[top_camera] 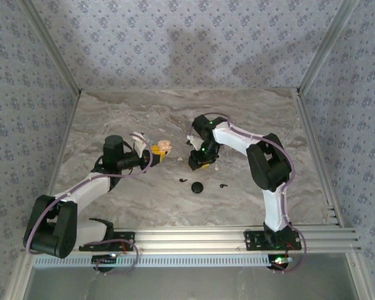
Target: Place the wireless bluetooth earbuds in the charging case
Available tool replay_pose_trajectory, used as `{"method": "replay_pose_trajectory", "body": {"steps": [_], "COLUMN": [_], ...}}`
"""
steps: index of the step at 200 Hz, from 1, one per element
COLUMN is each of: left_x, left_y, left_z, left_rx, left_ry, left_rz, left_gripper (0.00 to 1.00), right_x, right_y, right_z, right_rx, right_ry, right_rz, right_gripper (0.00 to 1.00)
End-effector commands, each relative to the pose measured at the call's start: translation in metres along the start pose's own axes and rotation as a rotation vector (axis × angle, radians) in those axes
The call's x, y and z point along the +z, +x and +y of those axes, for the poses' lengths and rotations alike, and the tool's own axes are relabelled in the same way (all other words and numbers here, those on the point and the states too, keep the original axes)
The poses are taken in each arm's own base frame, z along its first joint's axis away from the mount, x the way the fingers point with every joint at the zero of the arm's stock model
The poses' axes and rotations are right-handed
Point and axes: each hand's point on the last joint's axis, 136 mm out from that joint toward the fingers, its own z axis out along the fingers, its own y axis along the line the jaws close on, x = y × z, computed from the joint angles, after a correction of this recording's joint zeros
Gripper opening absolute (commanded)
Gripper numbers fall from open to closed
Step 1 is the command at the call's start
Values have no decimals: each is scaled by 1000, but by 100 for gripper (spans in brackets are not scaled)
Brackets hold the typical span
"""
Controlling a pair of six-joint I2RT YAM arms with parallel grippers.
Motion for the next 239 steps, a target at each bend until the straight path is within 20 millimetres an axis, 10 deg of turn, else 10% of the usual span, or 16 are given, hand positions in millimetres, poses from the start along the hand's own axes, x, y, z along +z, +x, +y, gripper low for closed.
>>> {"method": "replay_pose_trajectory", "body": {"steps": [1,239], "left_x": [-4,-5], "left_y": [-17,-13], "left_z": [1,3], "left_rx": [39,39], "left_ry": [-13,-30], "left_rz": [-34,-21], "left_gripper": [13,13], "right_x": [-33,28], "right_y": [-12,-23], "right_z": [-6,-24], "right_rx": [43,-178], "right_ry": [116,374], "right_rz": [-59,166], "right_gripper": [45,36]}}
